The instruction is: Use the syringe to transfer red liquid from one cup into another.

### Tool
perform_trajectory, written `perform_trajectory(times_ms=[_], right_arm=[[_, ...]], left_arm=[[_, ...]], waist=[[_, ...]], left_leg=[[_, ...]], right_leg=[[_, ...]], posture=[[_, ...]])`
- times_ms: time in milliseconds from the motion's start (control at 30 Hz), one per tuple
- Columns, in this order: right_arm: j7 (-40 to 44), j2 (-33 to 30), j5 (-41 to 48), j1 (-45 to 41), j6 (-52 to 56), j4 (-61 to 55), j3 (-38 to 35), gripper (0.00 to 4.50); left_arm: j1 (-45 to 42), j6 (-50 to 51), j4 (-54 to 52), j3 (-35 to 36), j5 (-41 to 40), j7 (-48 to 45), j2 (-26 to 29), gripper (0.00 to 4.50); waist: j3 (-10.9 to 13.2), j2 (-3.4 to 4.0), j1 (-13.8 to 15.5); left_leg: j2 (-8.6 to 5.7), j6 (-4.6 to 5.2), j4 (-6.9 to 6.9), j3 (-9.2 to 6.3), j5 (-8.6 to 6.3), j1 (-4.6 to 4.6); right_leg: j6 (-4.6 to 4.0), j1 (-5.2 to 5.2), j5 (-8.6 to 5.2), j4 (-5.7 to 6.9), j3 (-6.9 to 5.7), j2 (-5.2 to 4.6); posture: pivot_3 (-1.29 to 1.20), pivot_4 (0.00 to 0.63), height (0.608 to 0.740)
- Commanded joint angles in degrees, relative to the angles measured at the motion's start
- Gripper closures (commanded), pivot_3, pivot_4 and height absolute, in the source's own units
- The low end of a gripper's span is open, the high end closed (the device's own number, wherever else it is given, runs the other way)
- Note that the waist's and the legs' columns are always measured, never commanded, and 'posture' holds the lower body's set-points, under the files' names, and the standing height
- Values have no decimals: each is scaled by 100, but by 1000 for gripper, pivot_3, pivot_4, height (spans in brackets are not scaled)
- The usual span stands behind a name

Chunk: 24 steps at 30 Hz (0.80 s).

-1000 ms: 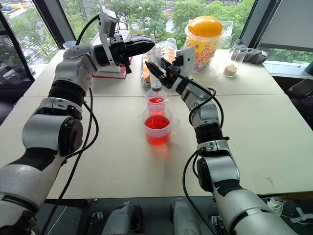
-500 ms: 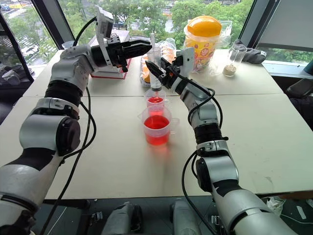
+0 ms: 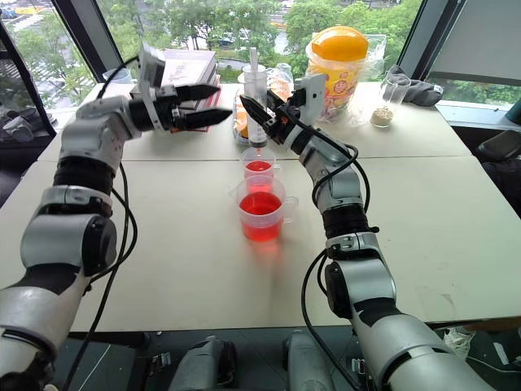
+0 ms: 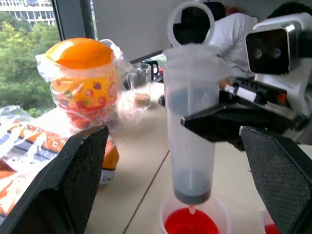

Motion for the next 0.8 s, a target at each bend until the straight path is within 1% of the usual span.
perform_trajectory(times_ms=[33,100,167,233,333,400,467,533,633,700,800], right_arm=[[-48,-50,74,-75,-18,-358,-44,3109],[-374,-138,70,-184,493,-521,-90,3109],[-843,-234,302,-423,1254,-763,-330,3109],[-1164,-311,507,-581,1784,-943,-514,3109],[-1911,-855,693,-1112,3264,-1226,-874,3109],[-2053,-1287,709,-1257,4120,-1380,-875,3109],[-2013,-1665,619,-1183,4743,-1528,-659,3109],[-1780,-2294,325,-893,5466,-1557,-136,3109],[-1635,-2934,144,-533,6510,-1193,301,3109],[-1363,-3184,84,-323,6736,-1024,593,3109],[-1056,-3359,35,-75,6904,-722,836,3109]], left_arm=[[300,493,-1087,10,-287,-74,177,92],[587,723,-1542,-14,-350,-35,232,92],[784,920,-1884,-15,-429,29,253,92],[896,1074,-2108,-13,-504,98,258,92],[1147,1296,-2505,-10,-712,105,231,92],[1280,1399,-2735,-21,-817,141,200,92],[1366,1460,-2883,-35,-895,189,175,92],[1461,1598,-3038,-26,-1037,256,106,92],[1646,1608,-3246,-87,-1110,313,21,92],[1705,1663,-3324,-118,-1160,347,-9,92],[1751,1701,-3397,-127,-1241,391,-26,92]], waist=[[0,0,4],[0,0,10],[0,0,15],[0,0,29],[3,5,20],[3,5,40],[1,2,47],[0,1,36],[-3,-4,31],[-1,-1,27],[2,5,-2]], left_leg=[[0,0,0,0,0,0],[0,-1,1,0,0,0],[0,-1,3,0,1,-1],[0,-1,6,0,1,-1],[0,0,9,1,0,-1],[0,0,8,0,0,-1],[0,0,3,-3,-1,-4],[-1,5,1,-2,-3,-5],[-4,8,4,-2,-5,-4],[-6,12,5,1,-7,-4],[-6,12,5,2,-7,-6]], right_leg=[[0,0,0,0,0,0],[0,0,0,0,0,-1],[0,0,0,1,0,-2],[-1,2,0,4,-1,-6],[-1,0,0,5,0,-7],[-2,0,0,5,0,-8],[-3,-2,-1,1,-2,-9],[-3,-1,-1,-10,-1,-8],[-4,4,-1,-13,-1,-10],[-5,2,-1,-11,4,-13],[-3,-5,0,-8,7,-9]], posture=[[0,150,740],[0,150,740],[0,150,740],[0,150,740],[0,150,740],[0,150,740],[0,150,740],[0,150,740],[0,150,740],[0,150,740],[0,150,740]])
